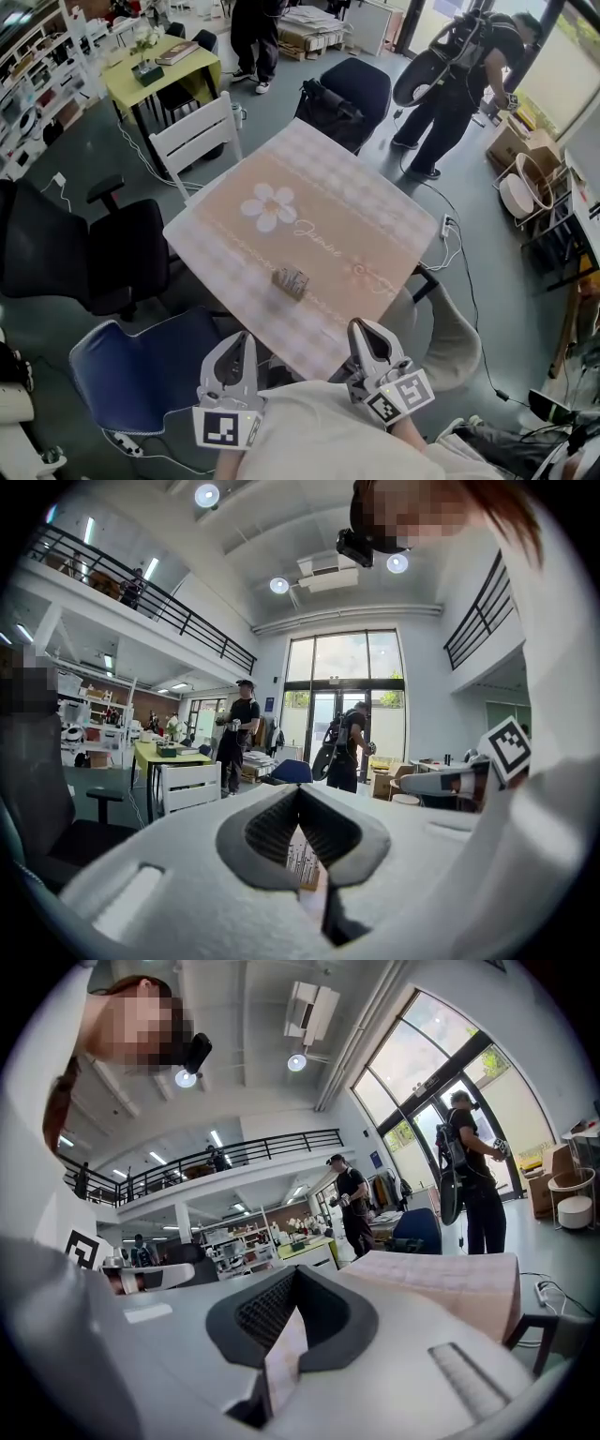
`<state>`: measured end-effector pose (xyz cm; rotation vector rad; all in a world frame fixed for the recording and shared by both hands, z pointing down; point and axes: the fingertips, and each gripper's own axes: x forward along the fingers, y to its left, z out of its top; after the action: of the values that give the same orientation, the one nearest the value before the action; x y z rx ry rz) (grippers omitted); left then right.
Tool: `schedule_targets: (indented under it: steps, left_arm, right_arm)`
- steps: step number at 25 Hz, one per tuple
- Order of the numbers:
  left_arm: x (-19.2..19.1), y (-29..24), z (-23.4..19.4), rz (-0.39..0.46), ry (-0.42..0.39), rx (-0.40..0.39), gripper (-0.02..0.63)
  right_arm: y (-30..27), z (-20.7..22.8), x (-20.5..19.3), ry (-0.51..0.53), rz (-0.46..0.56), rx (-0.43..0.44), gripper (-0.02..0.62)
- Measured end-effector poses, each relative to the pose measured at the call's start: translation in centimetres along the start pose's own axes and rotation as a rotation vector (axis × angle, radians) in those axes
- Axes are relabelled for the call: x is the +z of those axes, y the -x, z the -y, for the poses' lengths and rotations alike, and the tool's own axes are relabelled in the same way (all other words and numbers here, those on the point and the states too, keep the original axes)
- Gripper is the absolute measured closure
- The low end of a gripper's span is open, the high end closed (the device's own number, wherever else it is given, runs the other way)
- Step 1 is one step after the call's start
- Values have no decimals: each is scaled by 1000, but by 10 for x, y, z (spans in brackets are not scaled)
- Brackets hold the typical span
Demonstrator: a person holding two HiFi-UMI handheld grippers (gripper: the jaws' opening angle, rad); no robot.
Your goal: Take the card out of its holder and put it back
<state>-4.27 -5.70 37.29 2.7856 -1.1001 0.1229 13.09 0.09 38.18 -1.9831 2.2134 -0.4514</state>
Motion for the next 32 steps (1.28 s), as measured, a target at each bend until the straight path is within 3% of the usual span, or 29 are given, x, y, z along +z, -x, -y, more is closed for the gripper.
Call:
schedule_targets:
  steps: [2,7,12,16,18,23,32]
  left_arm:
    - [-3,2,-1,-5,-2,3,607]
    - [-1,6,-11,-3,-9,28,607]
    - [-1,4,-17,1,-16,33,607]
    - [1,-1,-14,1,-15,19,607]
    - [3,-4,-14,4,-18,15,607]
    - [2,-9,-18,5,-15,23,607]
    - [0,-20,-22,-6,-3,21,607]
  right_arm:
    - [-1,0,-1,44,-9,8,594]
    - [-1,-2,-15,311,-73,43,594]
    - [-8,9,-32,369,-112,55,594]
    - [-14,10,-52,572,-201,140,594]
    - [-19,12,-46,542,-174,135,594]
    - [-31,12,-20,291,-59,90,594]
    - [-54,12,-11,197,-42,112,594]
